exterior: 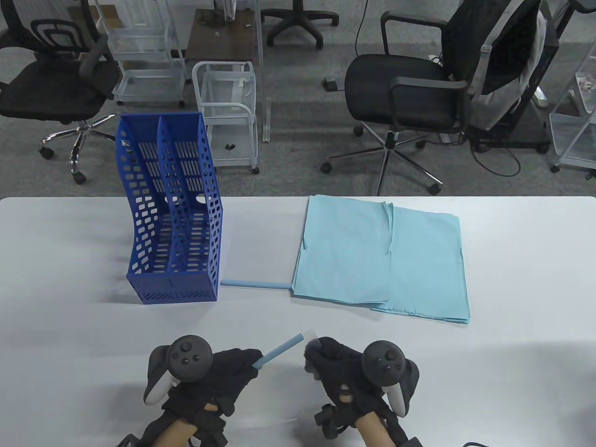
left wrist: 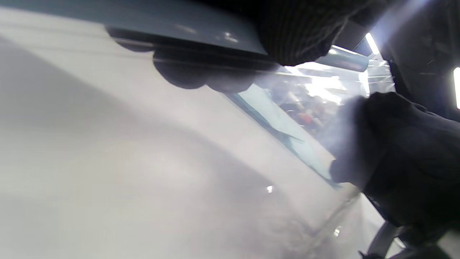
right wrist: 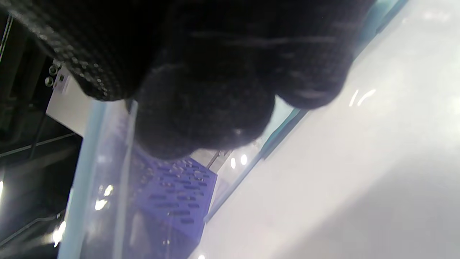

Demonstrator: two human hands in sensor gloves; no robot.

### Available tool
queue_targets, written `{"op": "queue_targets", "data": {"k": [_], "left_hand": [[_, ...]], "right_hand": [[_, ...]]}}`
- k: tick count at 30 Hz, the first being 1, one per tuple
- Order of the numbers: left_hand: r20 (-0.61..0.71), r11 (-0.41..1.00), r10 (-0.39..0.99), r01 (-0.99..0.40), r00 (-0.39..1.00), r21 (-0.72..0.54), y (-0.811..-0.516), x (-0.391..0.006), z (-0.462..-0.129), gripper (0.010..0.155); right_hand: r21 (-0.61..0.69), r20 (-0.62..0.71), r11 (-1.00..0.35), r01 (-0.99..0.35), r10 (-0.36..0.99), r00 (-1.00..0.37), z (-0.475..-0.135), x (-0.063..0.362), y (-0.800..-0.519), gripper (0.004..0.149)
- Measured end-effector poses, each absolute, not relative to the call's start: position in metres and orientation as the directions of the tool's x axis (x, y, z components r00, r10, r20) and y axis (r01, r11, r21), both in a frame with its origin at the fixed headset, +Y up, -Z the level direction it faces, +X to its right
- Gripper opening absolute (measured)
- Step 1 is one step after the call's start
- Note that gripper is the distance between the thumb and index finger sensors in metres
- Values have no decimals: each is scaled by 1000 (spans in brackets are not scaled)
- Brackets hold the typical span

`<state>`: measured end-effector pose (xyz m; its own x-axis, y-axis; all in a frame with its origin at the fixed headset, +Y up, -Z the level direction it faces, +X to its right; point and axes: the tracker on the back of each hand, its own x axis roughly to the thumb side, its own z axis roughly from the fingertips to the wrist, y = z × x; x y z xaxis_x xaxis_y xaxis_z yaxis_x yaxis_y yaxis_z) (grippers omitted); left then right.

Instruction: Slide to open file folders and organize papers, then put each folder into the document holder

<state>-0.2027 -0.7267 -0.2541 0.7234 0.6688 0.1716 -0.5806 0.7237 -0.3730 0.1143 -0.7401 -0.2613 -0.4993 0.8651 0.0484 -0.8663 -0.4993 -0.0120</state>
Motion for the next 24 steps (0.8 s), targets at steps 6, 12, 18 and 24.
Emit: {"op": "queue_targets", "data": {"k": [6, 12, 18, 24], "left_hand": [[157, 768, 592, -495, 790, -406, -724, -217, -261, 46], [101, 783, 538, -452, 837, -427, -731, -244, -261, 45], [7, 831, 393, -352, 919, -431, -723, -270, -259, 45], [-172, 837, 316, -360, 933, -413, -725, -309, -262, 45]], "right_hand": [[-100, 14, -456, -884, 888, -460, -266, 141, -736, 40], [-173, -8, -454, -874, 888, -459, -267, 160, -731, 40], [-272, -40, -456, -847, 885, -464, -266, 179, -727, 40], [-343, -103, -419, -841, 906, -410, -263, 209, -725, 40]]}}
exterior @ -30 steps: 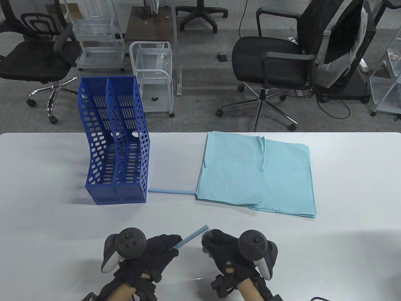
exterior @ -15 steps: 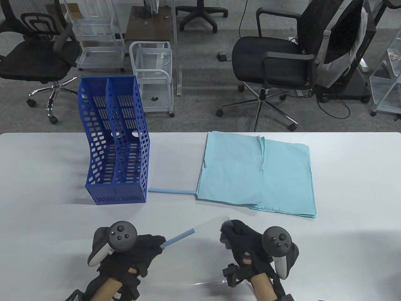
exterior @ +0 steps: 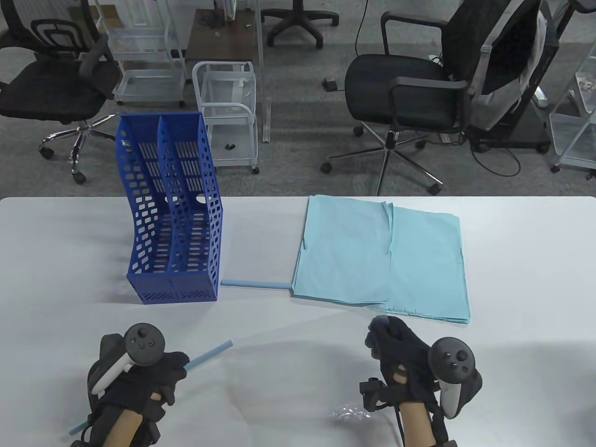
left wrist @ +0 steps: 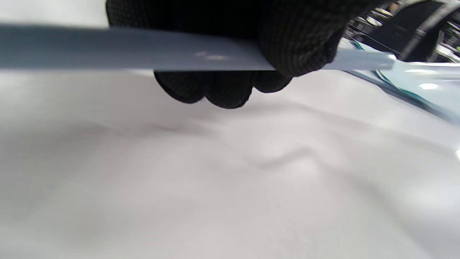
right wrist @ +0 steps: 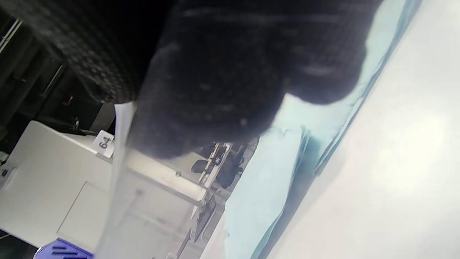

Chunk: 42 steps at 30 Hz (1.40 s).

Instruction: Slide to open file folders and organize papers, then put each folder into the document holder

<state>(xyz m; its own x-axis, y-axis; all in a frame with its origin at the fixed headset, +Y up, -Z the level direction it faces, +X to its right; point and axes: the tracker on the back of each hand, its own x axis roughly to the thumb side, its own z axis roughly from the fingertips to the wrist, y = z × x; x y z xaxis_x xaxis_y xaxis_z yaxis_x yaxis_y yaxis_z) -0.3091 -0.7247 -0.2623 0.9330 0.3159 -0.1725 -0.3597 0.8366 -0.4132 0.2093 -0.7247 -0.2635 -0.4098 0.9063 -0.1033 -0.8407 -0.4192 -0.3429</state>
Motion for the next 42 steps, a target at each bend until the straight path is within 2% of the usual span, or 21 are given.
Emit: {"op": "queue_targets", "data": {"k": [4, 9, 16, 22, 35, 39, 42], "left_hand": [[-260, 822, 316, -400, 912, -406, -734, -322, -267, 47], [-366, 839, 237, -380, 900, -390, -748, -331, -274, 51], [-403, 887, 117, -277, 908, -368, -758, -333, -280, 48], [-448, 910, 78, -248, 891, -334, -758, -337, -280, 47], [-480, 902, 108, -288, 871, -320, -757, -342, -277, 51], [-474, 931, 98, -248, 875, -266, -739, -333, -267, 54], [-348, 954, 191, -257, 918, -153, -715, -306, -252, 58]], "right_hand": [[-312, -122, -420, -852, 907, -402, -265, 211, -729, 40], [-261, -113, -468, -844, 883, -455, -268, 195, -733, 40], [-211, -103, -520, -828, 854, -510, -269, 185, -735, 41], [-195, -96, -533, -823, 846, -525, -270, 181, -736, 41], [-179, -97, -543, -821, 840, -534, -270, 178, -735, 41], [-161, -86, -549, -820, 835, -543, -270, 173, -736, 41], [-123, -54, -555, -823, 832, -552, -270, 168, -735, 41]]}}
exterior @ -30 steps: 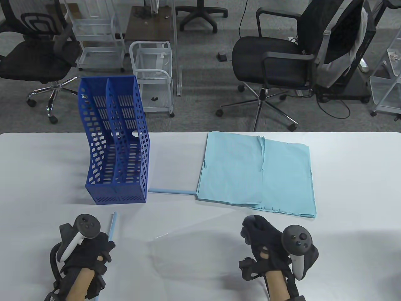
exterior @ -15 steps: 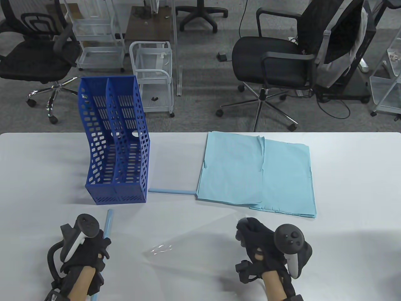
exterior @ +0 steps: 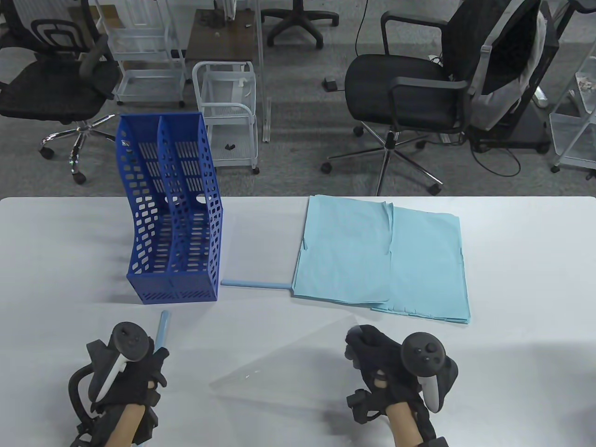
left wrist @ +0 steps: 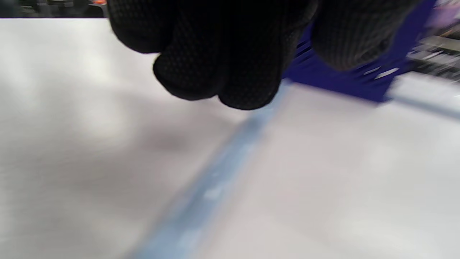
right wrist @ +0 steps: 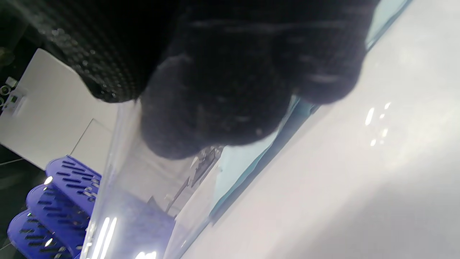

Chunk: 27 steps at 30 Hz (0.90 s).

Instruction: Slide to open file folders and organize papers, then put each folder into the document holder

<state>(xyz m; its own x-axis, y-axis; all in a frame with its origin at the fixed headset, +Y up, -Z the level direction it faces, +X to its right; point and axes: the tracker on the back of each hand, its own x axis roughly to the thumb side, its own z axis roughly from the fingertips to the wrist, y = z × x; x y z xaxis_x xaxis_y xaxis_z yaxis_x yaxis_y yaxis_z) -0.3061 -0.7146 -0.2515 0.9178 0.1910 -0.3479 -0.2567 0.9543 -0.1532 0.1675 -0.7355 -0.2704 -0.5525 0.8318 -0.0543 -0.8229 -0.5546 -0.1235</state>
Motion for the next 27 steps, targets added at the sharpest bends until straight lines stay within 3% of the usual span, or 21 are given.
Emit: {"op": "queue_targets", "data": {"k": [2, 5, 7, 9, 11, 14, 15, 21, 24, 27], "left_hand": [[-96, 920, 341, -353, 935, -168, -705, -272, -245, 64], [117, 866, 456, -409, 882, -287, -707, -226, -245, 75], [188, 836, 472, -369, 861, -406, -712, -198, -252, 81], [212, 799, 499, -351, 840, -488, -718, -182, -260, 87], [219, 763, 536, -357, 815, -539, -721, -175, -265, 83], [220, 725, 622, -446, 752, -524, -727, -174, -266, 50], [220, 713, 655, -495, 723, -497, -730, -176, -264, 47], [198, 661, 745, -664, 637, -350, -727, -204, -256, 44], [161, 566, 824, -772, 543, -291, -724, -218, -253, 44], [118, 463, 886, -846, 448, -263, -726, -225, -251, 44]], "right_hand": [[-98, 6, -549, -830, 833, -553, -270, 162, -733, 41], [-63, 81, -527, -848, 844, -531, -268, 156, -729, 40], [-5, 167, -493, -870, 858, -486, -266, 151, -725, 40], [16, 231, -463, -886, 864, -447, -264, 147, -720, 40], [29, 284, -439, -898, 865, -414, -261, 144, -714, 39], [28, 321, -458, -889, 846, -426, -257, 142, -709, 40], [11, 316, -458, -889, 845, -432, -255, 141, -708, 41], [-254, 137, -545, -799, 798, -587, -256, 165, -710, 81], [-158, 7, -458, -875, 885, -465, -263, 177, -726, 90], [47, -116, -219, -975, 968, -223, -270, 177, -745, 87]]}}
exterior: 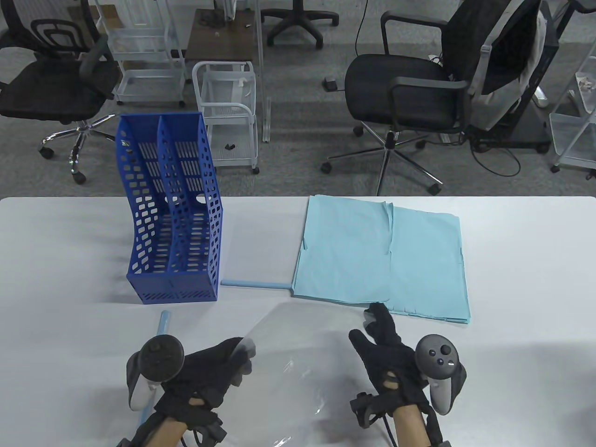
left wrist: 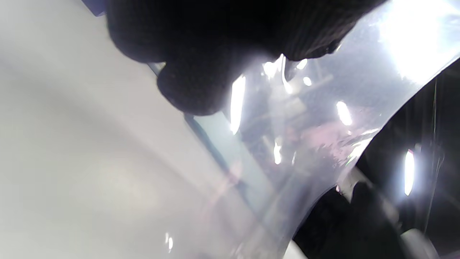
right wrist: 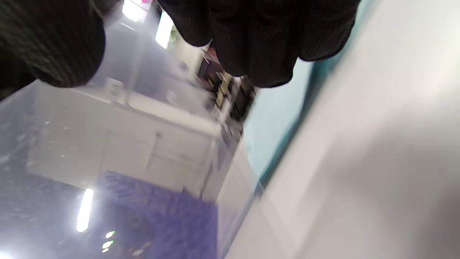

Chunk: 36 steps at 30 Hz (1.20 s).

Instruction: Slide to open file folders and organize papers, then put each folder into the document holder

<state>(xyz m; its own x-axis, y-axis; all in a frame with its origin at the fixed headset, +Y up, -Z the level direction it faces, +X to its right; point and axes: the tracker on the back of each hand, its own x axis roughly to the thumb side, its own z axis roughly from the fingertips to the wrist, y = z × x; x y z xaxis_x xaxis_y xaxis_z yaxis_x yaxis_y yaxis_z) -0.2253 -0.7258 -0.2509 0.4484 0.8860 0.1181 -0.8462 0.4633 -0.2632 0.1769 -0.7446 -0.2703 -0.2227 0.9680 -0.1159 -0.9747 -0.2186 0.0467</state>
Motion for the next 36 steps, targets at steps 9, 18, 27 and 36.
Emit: {"op": "queue_targets", "data": {"k": [9, 18, 27, 36], "left_hand": [[-63, 389, 901, -863, 430, -323, -744, -229, -253, 51], [-111, 620, 758, -762, 643, -187, -742, -225, -246, 77], [92, 495, 852, -733, 516, -467, -740, -179, -235, 72], [-37, 342, 897, -744, 441, -574, -757, -155, -223, 82]], "right_hand": [[79, -180, -237, -968, 952, -248, -271, 170, -744, 41], [18, -157, -384, -923, 911, -382, -267, 161, -738, 41], [3, -129, -476, -879, 872, -473, -256, 121, -743, 42], [140, -91, -437, -888, 888, -451, -250, 75, -757, 44]]}}
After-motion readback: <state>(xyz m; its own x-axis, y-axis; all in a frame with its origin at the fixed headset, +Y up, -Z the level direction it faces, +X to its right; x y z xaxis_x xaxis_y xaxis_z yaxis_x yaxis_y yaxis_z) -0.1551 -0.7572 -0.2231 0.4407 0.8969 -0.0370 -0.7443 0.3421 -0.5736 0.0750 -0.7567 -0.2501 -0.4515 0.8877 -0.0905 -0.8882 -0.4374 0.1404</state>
